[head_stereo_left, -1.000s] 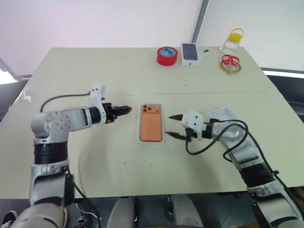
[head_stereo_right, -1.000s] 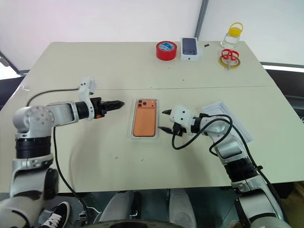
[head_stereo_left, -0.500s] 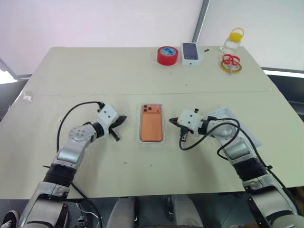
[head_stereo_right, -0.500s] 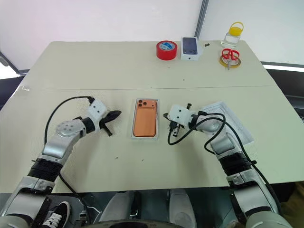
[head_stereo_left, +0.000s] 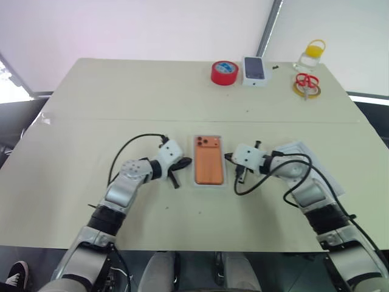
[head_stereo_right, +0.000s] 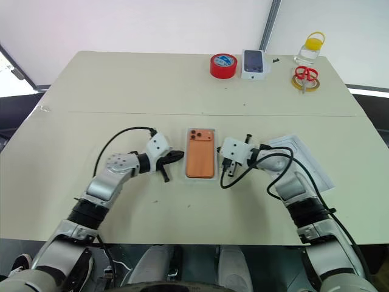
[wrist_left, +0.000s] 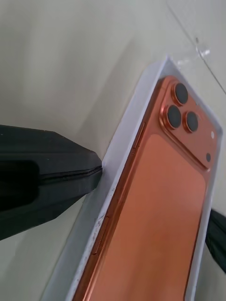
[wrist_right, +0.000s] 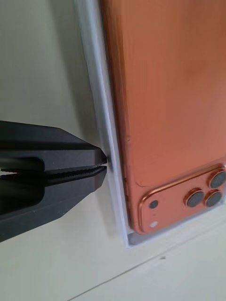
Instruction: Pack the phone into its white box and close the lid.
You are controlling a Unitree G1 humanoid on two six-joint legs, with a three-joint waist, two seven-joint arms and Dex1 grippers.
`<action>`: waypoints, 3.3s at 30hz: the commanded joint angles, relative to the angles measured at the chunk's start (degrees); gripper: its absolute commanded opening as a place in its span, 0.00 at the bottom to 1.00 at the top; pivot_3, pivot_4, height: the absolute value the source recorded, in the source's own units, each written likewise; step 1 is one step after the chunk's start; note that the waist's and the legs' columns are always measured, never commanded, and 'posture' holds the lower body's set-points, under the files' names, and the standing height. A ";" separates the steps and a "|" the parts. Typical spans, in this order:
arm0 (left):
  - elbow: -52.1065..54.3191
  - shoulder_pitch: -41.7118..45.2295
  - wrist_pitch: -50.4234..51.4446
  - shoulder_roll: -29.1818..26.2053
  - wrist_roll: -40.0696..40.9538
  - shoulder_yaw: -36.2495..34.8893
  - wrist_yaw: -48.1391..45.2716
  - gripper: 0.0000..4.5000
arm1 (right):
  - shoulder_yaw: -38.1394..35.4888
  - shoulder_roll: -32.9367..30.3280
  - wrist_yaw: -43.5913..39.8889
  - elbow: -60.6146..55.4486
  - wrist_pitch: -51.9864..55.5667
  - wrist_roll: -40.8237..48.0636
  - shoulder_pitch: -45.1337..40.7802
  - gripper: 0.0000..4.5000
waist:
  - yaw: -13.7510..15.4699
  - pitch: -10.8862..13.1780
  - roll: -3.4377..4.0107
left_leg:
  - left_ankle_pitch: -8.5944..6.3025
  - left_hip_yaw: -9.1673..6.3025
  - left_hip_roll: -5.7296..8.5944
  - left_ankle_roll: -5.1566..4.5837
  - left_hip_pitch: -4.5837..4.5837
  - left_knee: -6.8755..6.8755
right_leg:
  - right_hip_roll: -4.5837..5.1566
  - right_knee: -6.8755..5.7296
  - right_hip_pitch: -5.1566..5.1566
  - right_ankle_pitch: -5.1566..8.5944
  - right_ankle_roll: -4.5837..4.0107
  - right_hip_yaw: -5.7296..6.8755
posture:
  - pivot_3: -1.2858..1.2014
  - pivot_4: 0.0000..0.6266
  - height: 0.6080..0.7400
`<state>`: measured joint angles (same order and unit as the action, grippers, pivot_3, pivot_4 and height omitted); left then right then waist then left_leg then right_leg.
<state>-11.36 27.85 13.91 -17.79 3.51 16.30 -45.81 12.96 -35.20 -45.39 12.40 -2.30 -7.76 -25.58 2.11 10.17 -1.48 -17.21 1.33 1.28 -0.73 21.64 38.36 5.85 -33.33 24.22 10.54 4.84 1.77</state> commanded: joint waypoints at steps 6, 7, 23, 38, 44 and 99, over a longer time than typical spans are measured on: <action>-11.26 8.59 -2.77 12.33 -3.10 6.00 -1.09 0.00 | -6.89 -8.63 -2.89 -3.34 -2.10 2.44 5.67 0.02 | 0.90 -0.01 0.14 | -0.18 -0.15 0.03 -0.31 0.67 0.91 | 0.01 0.06 0.09 0.01 0.01 0.22 | 0.52 0.24 1.00; -12.34 9.06 -3.68 12.77 -3.54 6.11 -1.20 0.00 | -7.37 -9.23 -2.98 -3.44 -2.11 2.57 6.20 0.02 | 0.86 0.00 0.14 | -0.21 -0.10 0.04 -0.36 0.68 0.95 | 0.03 0.12 0.08 -0.02 0.04 0.16 | 0.52 0.24 1.00; -20.17 12.94 -10.54 9.91 -4.43 3.65 -6.31 0.00 | -10.16 -13.91 -3.36 -0.62 -4.35 2.54 7.88 0.02 | -0.08 0.00 0.16 | -0.21 -0.07 -0.11 -0.37 0.66 1.01 | -0.03 0.08 0.16 -0.09 0.15 0.13 | 0.52 0.24 1.00; -3.72 4.40 -5.19 1.33 0.29 -3.14 -6.02 0.00 | -9.32 -14.60 6.20 15.58 -11.45 -3.53 1.54 0.02 | -1.41 0.01 0.20 | -0.20 -0.02 -0.12 -0.34 0.68 0.98 | -0.02 -0.01 0.24 -0.09 0.15 0.06 | 0.52 0.24 1.00; 1.66 1.68 2.22 -4.41 4.88 -7.56 -8.35 0.06 | -14.67 -15.04 -3.45 4.53 -3.07 8.73 6.14 0.14 | -1.43 0.02 0.23 | -0.19 -0.06 -0.14 -0.33 0.66 0.98 | -0.04 -0.06 0.24 -0.09 0.15 0.06 | 0.52 0.24 1.00; 24.56 -16.98 -9.05 -13.52 12.44 -9.62 -10.55 0.99 | -14.47 -16.61 6.57 -9.83 70.94 24.18 0.85 0.01 | -1.50 -0.17 0.22 | -0.21 0.01 -0.21 -0.33 0.67 0.94 | -0.10 -0.03 0.32 -0.08 0.12 0.01 | 0.52 0.24 1.00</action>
<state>11.55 9.90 4.77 -31.32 15.63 6.57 -56.74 -1.25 -52.79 -40.34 1.38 68.36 17.05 -25.70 0.61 10.00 -1.26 -17.41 1.34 1.07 -1.06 22.30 39.30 5.76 -33.37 24.52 10.47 4.96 1.78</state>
